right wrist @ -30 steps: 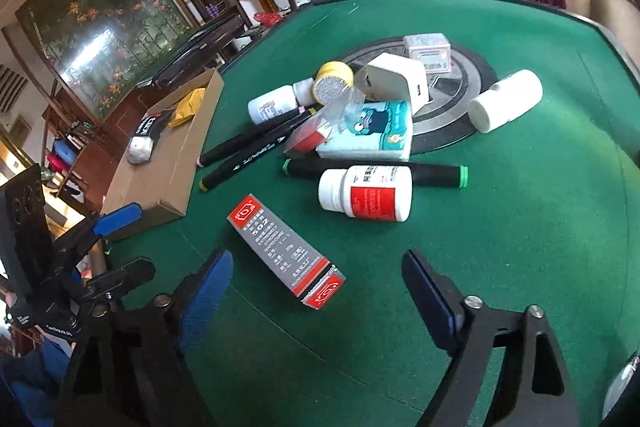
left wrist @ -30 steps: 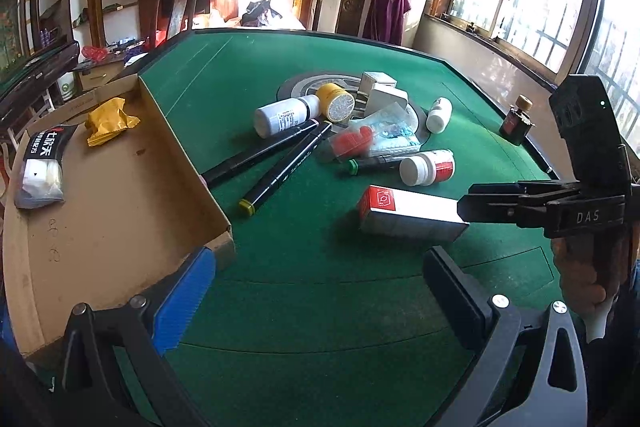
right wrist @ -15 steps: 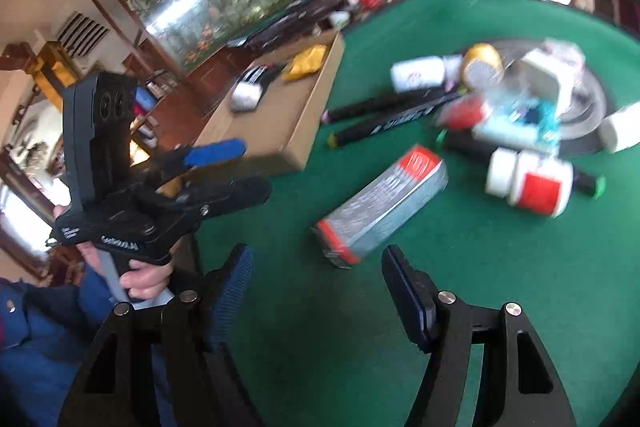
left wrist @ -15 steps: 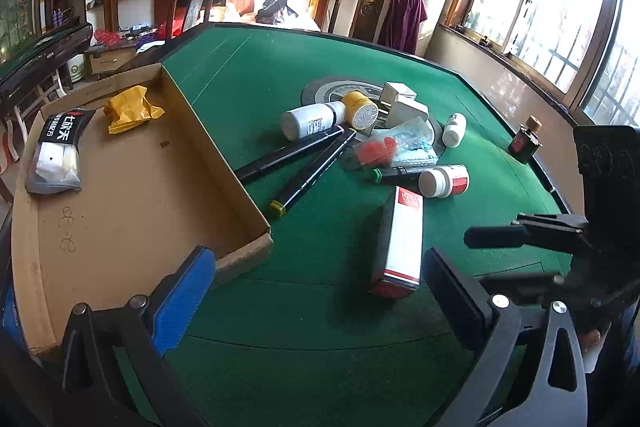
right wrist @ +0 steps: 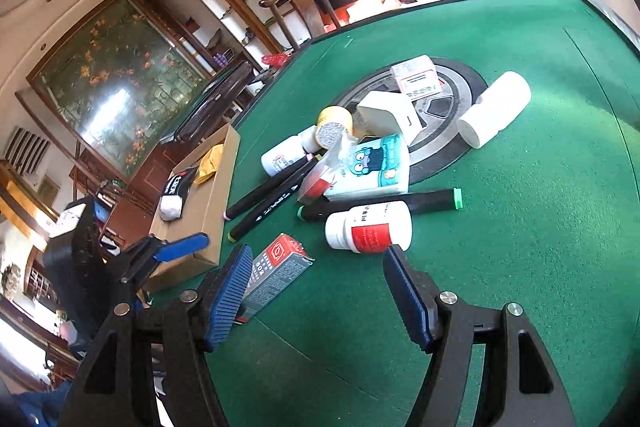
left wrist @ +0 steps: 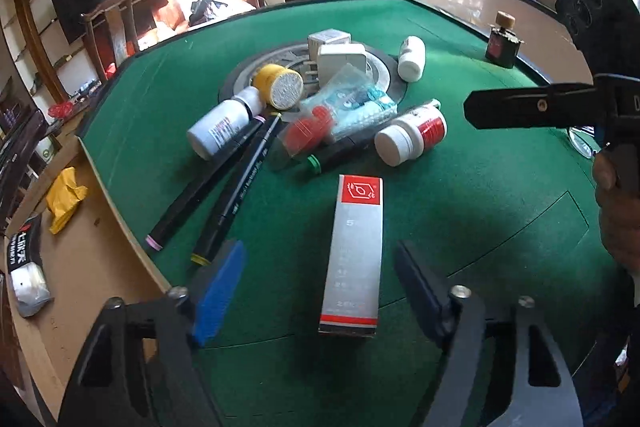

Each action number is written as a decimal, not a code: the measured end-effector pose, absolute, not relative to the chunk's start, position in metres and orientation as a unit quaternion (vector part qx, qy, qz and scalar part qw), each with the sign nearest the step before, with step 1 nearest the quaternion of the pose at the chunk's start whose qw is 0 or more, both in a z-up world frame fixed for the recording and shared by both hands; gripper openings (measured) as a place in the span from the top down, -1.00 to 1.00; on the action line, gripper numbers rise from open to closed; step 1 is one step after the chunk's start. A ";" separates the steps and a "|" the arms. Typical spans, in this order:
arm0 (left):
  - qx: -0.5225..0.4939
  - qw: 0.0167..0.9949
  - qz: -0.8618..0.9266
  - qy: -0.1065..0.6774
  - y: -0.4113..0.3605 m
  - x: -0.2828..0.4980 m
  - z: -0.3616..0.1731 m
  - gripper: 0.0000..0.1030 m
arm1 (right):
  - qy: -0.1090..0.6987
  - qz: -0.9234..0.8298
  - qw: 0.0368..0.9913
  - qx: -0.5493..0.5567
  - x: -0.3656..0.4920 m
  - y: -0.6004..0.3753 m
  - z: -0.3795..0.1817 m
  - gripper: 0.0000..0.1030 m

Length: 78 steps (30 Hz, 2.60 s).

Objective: Organize objects
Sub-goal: 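Grasp the red-and-white glue box with the left tool while the right tool grasps the white pill bottle, then lift the glue box with the left tool while the right tool lifts the pill bottle toward the tray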

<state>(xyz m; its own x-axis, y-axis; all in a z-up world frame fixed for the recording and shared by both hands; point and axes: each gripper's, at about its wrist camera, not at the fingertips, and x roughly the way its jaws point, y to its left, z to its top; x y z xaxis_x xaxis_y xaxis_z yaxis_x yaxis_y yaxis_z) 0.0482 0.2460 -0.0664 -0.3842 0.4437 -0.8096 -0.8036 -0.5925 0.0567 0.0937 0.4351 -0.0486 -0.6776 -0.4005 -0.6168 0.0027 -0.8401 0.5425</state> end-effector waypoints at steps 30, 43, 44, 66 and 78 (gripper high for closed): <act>-0.422 0.353 0.813 0.191 0.246 0.026 -0.084 0.35 | -0.106 -0.897 -0.027 0.429 0.061 0.404 -0.060 -0.19; -0.429 0.339 0.819 0.173 0.242 0.020 -0.084 0.49 | -0.108 -0.907 -0.022 0.406 0.072 0.400 -0.050 -0.19; -0.430 0.341 0.819 0.169 0.241 0.019 -0.083 0.49 | -0.109 -0.908 -0.023 0.405 0.073 0.399 -0.050 -0.19; -0.350 0.352 0.864 0.089 0.212 0.025 -0.048 0.49 | -0.127 -0.908 -0.008 0.400 0.074 0.398 -0.048 -0.19; -0.315 0.344 0.883 0.054 0.196 0.030 -0.033 0.49 | -0.174 -0.910 -0.027 0.374 0.077 0.378 -0.037 -0.20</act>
<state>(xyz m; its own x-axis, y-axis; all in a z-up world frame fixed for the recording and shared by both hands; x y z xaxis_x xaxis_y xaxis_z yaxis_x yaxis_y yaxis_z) 0.0302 0.1958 -0.0325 -0.5640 0.5734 -0.5942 -0.6419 -0.7571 -0.1214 0.0770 0.3777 -0.0371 -0.7181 -0.0811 -0.6912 -0.1795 -0.9380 0.2965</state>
